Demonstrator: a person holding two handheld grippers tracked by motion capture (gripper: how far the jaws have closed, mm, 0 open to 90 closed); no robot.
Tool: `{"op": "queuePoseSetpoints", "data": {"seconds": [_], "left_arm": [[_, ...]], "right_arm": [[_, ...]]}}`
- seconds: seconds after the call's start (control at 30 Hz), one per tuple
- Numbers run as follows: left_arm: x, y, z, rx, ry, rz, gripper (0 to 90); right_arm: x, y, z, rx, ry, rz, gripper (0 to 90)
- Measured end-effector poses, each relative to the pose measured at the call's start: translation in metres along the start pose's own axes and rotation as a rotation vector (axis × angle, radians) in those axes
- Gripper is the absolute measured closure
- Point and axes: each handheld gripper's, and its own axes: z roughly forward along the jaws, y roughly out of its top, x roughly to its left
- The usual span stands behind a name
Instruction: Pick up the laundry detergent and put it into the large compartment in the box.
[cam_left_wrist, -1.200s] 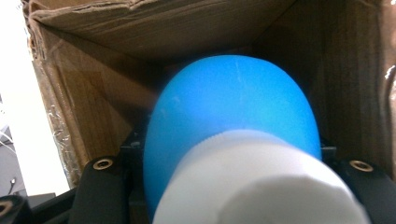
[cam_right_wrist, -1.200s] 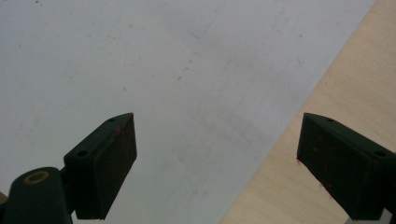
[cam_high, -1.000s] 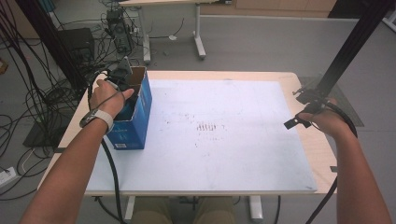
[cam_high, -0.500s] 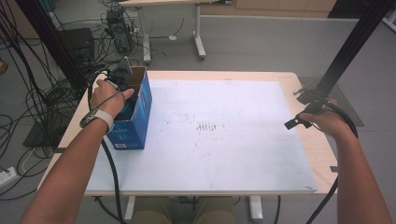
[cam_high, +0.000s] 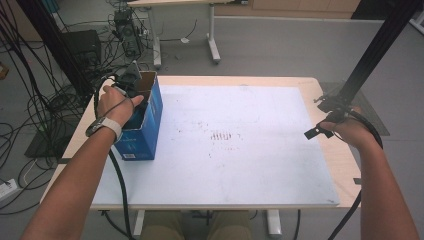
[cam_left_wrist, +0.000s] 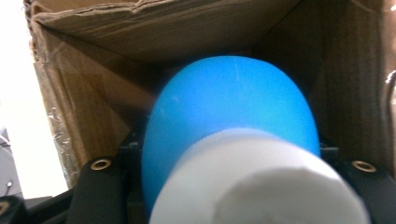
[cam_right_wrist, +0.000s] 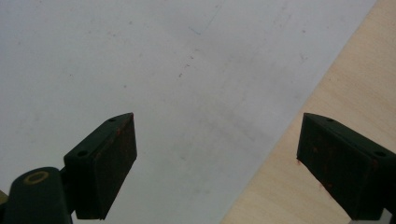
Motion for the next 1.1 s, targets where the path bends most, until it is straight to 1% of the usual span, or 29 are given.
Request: {"op": "queuePoseSetpoints", "data": {"seconds": [0.13, 0.3, 0.4, 0.67, 0.8, 0.9, 1.1], "left_arm": [[0.001, 0.001, 0.000, 0.005, -0.007, 0.005, 32.2], [0.002, -0.001, -0.001, -0.006, -0.014, 0.007, 29.7], [0.003, -0.001, -0.001, -0.004, -0.014, 0.013, 28.9], [0.005, -0.002, -0.002, -0.006, -0.021, 0.023, 28.4], [0.008, -0.001, -0.004, -0.002, -0.031, 0.029, 28.0], [0.008, -0.003, -0.005, -0.010, -0.032, 0.034, 28.0], [0.012, -0.005, -0.008, -0.020, -0.047, 0.034, 28.0]], "right_arm": [[0.000, 0.000, 0.000, 0.002, -0.001, 0.000, 12.1], [0.000, 0.000, 0.000, 0.002, 0.000, 0.001, 12.1], [0.000, 0.000, 0.001, 0.003, 0.002, 0.000, 12.1], [0.000, -0.001, 0.001, 0.001, 0.002, 0.002, 12.1], [0.000, -0.002, 0.000, 0.001, 0.002, 0.003, 12.1], [0.000, -0.002, 0.000, 0.001, 0.001, 0.002, 12.1], [0.001, -0.001, -0.001, -0.002, 0.001, 0.001, 12.1]]}}
